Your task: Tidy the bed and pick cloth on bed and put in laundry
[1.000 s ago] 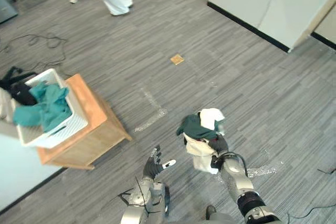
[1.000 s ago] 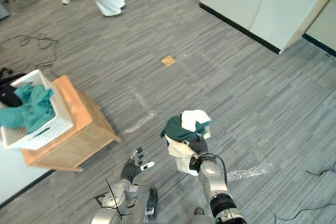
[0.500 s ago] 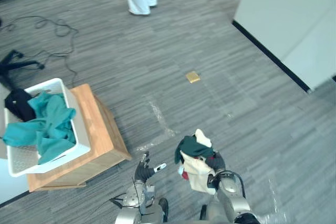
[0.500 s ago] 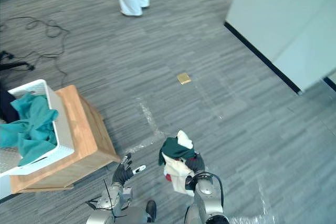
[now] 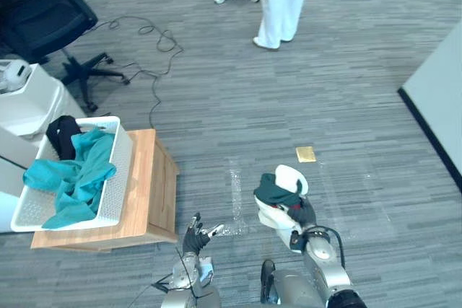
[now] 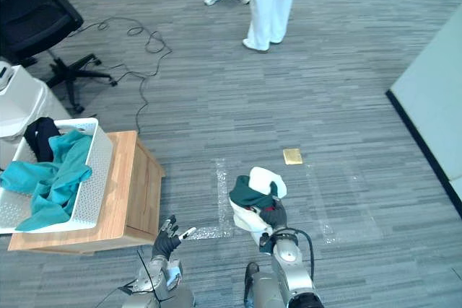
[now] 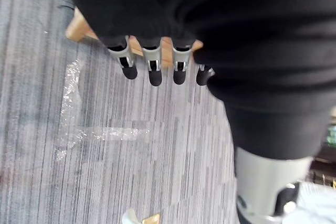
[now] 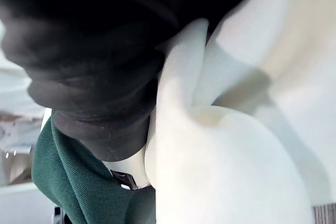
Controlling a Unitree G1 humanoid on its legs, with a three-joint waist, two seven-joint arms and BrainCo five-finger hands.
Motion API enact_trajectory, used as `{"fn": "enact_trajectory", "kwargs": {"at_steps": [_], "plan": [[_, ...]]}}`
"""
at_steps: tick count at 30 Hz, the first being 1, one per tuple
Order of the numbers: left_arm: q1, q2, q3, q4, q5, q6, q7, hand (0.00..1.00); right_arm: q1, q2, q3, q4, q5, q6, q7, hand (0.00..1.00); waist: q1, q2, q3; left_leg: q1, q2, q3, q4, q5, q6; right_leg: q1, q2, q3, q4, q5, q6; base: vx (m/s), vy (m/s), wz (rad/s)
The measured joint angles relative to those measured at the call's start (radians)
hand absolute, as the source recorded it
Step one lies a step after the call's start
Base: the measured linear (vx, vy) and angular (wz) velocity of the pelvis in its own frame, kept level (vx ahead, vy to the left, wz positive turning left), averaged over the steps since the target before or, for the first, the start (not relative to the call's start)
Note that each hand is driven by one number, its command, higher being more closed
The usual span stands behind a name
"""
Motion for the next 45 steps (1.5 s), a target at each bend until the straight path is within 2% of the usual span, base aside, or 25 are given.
{"fn": "enact_trajectory", "kwargs": {"at_steps": [2, 4, 6, 7, 8, 9, 11, 13, 15, 17, 18, 19, 20, 21, 22, 24, 25, 27, 29, 31, 33, 35, 39, 41, 45], "plan": [[0.019, -0.001, 0.000, -0.029, -0.004, -0.003, -0.001, 0.00, 0.026, -0.005, -0.011, -0.008, 0.007, -0.015, 0.019, 1.00, 0.006, -0.001, -0.003, -0.011, -0.010, 0.203, -0.150, -0.039, 0.014, 0.083, -0.011, -0.077, -0.057, 0.000, 0.002, 0.43, 0.007, 1.22], [0.011, -0.012, -0.003, -0.029, 0.001, -0.002, -0.002, 0.00, 0.145, -0.041, -0.018, -0.074, -0.064, 0.001, 0.057, 1.00, -0.008, 0.003, -0.017, 0.006, -0.030, 0.562, -0.377, -0.032, 0.034, 0.162, -0.017, -0.241, -0.083, -0.048, 0.079, 0.51, 0.034, 2.00], [0.011, -0.015, -0.010, -0.027, 0.013, 0.000, -0.002, 0.00, 0.190, -0.047, -0.040, -0.040, -0.106, 0.012, 0.051, 1.00, -0.012, 0.002, -0.053, 0.072, -0.094, 0.659, -0.539, -0.071, 0.197, 0.182, -0.026, -0.321, -0.009, -0.115, 0.138, 0.51, 0.079, 1.91], [0.010, -0.008, -0.011, -0.022, 0.020, 0.002, -0.003, 0.00, 0.186, -0.041, -0.055, -0.021, -0.123, 0.021, 0.046, 1.00, -0.018, -0.036, -0.062, 0.095, -0.165, 0.601, -0.611, -0.054, 0.204, 0.157, -0.083, -0.339, 0.119, -0.152, 0.153, 0.54, 0.088, 1.71], [0.015, -0.008, -0.012, -0.021, 0.019, 0.003, -0.003, 0.00, 0.185, -0.041, -0.065, -0.021, -0.124, 0.021, 0.046, 1.00, -0.017, -0.040, -0.062, 0.113, -0.188, 0.575, -0.636, -0.049, 0.201, 0.139, -0.103, -0.342, 0.204, -0.157, 0.162, 0.49, 0.037, 1.68], [0.031, -0.008, -0.012, -0.022, 0.020, 0.005, -0.003, 0.00, 0.184, -0.040, -0.069, -0.021, -0.124, 0.021, 0.035, 1.00, -0.033, -0.042, -0.064, 0.163, -0.216, 0.501, -0.665, -0.048, 0.199, 0.090, -0.156, -0.343, 0.444, -0.151, 0.161, 0.43, 0.016, 1.49], [0.036, 0.003, -0.007, -0.022, 0.040, 0.013, -0.003, 0.00, 0.181, -0.038, -0.073, -0.024, -0.124, 0.021, 0.038, 1.00, -0.064, -0.033, -0.063, 0.262, -0.225, 0.356, -0.703, -0.044, 0.190, -0.004, -0.189, -0.268, 0.800, -0.181, 0.098, 0.68, -0.063, 1.74], [0.032, 0.020, -0.006, -0.022, 0.063, 0.012, -0.001, 0.00, 0.191, -0.031, -0.088, -0.055, -0.121, 0.020, 0.044, 1.00, -0.066, -0.015, -0.068, 0.321, -0.193, 0.265, -0.714, -0.033, 0.173, -0.112, -0.177, -0.198, 0.880, -0.185, 0.081, 0.63, -0.151, 1.54], [0.029, 0.020, 0.010, -0.021, 0.073, 0.010, 0.000, 0.00, 0.195, -0.027, -0.097, -0.096, -0.105, 0.017, 0.055, 1.00, -0.084, -0.001, -0.076, 0.333, -0.154, 0.178, -0.708, -0.025, 0.159, -0.235, -0.186, -0.152, 0.810, -0.192, 0.068, 0.50, -0.209, 1.54], [0.030, 0.021, 0.032, -0.019, 0.079, 0.009, 0.001, 0.00, 0.195, -0.025, -0.107, -0.125, -0.054, 0.013, 0.058, 1.00, -0.101, 0.003, -0.074, 0.347, -0.115, 0.093, -0.708, -0.017, 0.090, -0.340, -0.201, -0.057, 0.589, -0.173, 0.088, 0.49, -0.303, 1.47], [0.031, 0.025, 0.042, -0.018, 0.079, 0.007, 0.001, 0.00, 0.197, -0.025, -0.109, -0.133, -0.037, 0.013, 0.057, 1.00, -0.110, 0.001, -0.075, 0.354, -0.101, 0.062, -0.706, -0.025, 0.047, -0.355, -0.200, 0.002, 0.445, -0.132, 0.107, 0.50, -0.388, 1.49], [0.042, 0.046, 0.051, -0.020, 0.080, 0.002, 0.001, 0.00, 0.208, -0.015, -0.114, -0.140, -0.020, 0.011, 0.056, 1.00, -0.113, -0.030, -0.089, 0.353, -0.101, 0.033, -0.698, -0.051, -0.015, -0.348, -0.201, 0.108, 0.215, 0.023, 0.107, 0.50, -0.461, 1.53], [0.033, 0.048, 0.074, 0.006, 0.087, 0.005, 0.000, 0.00, 0.215, -0.010, -0.130, -0.130, 0.000, 0.005, 0.055, 1.00, -0.105, -0.014, -0.083, 0.364, -0.068, -0.008, -0.690, -0.088, -0.072, -0.329, -0.184, 0.144, 0.167, 0.178, 0.167, 0.47, -0.440, 1.08], [0.033, 0.046, 0.076, 0.008, 0.087, 0.005, 0.000, 0.00, 0.214, -0.013, -0.130, -0.129, 0.000, 0.005, 0.055, 1.00, -0.105, -0.012, -0.082, 0.364, -0.063, -0.009, -0.691, -0.088, -0.072, -0.328, -0.179, 0.143, 0.167, 0.179, 0.166, 0.42, -0.373, 1.04], [0.033, 0.010, 0.093, -0.020, 0.091, 0.003, 0.000, 0.00, 0.206, -0.013, -0.186, -0.145, 0.014, 0.011, 0.049, 1.00, -0.110, 0.026, -0.083, 0.311, -0.019, -0.028, -0.684, -0.063, -0.102, -0.317, -0.124, 0.246, 0.182, 0.152, 0.173, 0.22, -0.164, 0.68], [0.035, 0.003, 0.097, -0.048, 0.101, -0.002, -0.001, 0.00, 0.237, 0.000, -0.227, -0.192, 0.035, 0.014, 0.039, 1.00, -0.110, 0.022, -0.084, 0.310, 0.010, -0.022, -0.671, -0.050, -0.111, -0.310, -0.091, 0.317, 0.253, 0.067, 0.168, 0.21, -0.212, 0.77], [0.035, -0.003, 0.117, -0.062, 0.109, -0.002, 0.000, 0.00, 0.266, 0.005, -0.225, -0.255, 0.038, 0.013, 0.035, 1.00, -0.108, 0.002, -0.080, 0.336, 0.017, -0.042, -0.688, -0.045, -0.122, -0.307, -0.089, 0.309, 0.312, -0.003, 0.160, 0.17, -0.276, 0.55], [0.032, -0.025, 0.133, -0.065, 0.120, -0.002, -0.001, 0.00, 0.304, 0.010, -0.225, -0.337, 0.039, 0.011, 0.032, 1.00, -0.115, -0.001, -0.081, 0.362, 0.044, -0.035, -0.730, -0.043, -0.123, -0.312, -0.089, 0.256, 0.388, -0.082, 0.160, 0.05, -0.271, 0.63], [0.035, -0.041, 0.132, -0.069, 0.120, -0.002, 0.000, 0.00, 0.316, 0.011, -0.216, -0.382, 0.040, 0.010, 0.032, 1.00, -0.106, 0.000, -0.083, 0.366, 0.065, -0.016, -0.749, -0.040, -0.119, -0.320, -0.087, 0.225, 0.419, -0.117, 0.149, 0.00, -0.221, 0.45], [0.050, -0.047, 0.129, -0.071, 0.116, -0.002, -0.001, 0.00, 0.323, 0.013, -0.194, -0.459, 0.038, 0.009, 0.032, 1.00, -0.098, -0.001, -0.084, 0.325, 0.074, -0.006, -0.704, 0.012, -0.036, -0.293, -0.095, 0.186, 0.376, -0.118, 0.145, 0.01, -0.148, 0.47], [0.067, -0.051, 0.125, -0.105, 0.109, -0.003, -0.001, 0.00, 0.331, 0.010, -0.185, -0.540, 0.035, 0.009, 0.032, 1.00, -0.105, -0.001, -0.084, 0.281, 0.084, 0.039, -0.636, 0.055, 0.014, -0.237, -0.114, 0.131, 0.318, -0.110, 0.137, 0.04, -0.102, 0.82], [0.094, -0.052, 0.125, -0.134, 0.096, -0.008, -0.003, 0.00, 0.329, 0.010, -0.182, -0.642, 0.030, 0.000, 0.032, 1.00, -0.104, -0.008, -0.093, 0.263, 0.098, 0.153, -0.593, 0.112, 0.020, -0.179, -0.131, 0.089, 0.255, -0.089, 0.128, 0.03, -0.099, 0.76], [0.140, -0.051, 0.114, -0.145, 0.095, -0.016, -0.025, 0.00, 0.258, -0.005, -0.178, -0.730, 0.011, -0.024, 0.032, 1.00, -0.084, 0.004, -0.141, 0.256, 0.102, 0.267, -0.622, 0.129, 0.008, -0.150, -0.127, 0.087, 0.172, -0.041, 0.124, 0.07, 0.007, 0.17], [0.146, -0.048, 0.085, -0.144, 0.096, -0.018, -0.050, 0.00, 0.179, -0.038, -0.198, -0.729, -0.007, -0.024, 0.029, 1.00, -0.085, 0.018, -0.153, 0.305, 0.075, 0.279, -0.750, 0.173, -0.061, -0.130, -0.124, 0.085, 0.109, 0.023, 0.120, 0.09, 0.095, 0.03], [0.131, -0.030, 0.024, -0.142, 0.098, -0.021, -0.093, 0.00, 0.073, -0.079, -0.248, -0.728, -0.036, -0.023, 0.011, 1.00, -0.091, 0.004, -0.151, 0.373, 0.047, 0.283, -0.878, 0.194, -0.096, -0.093, -0.132, 0.078, 0.063, 0.051, 0.128, 0.04, 0.160, 0.17]]}}
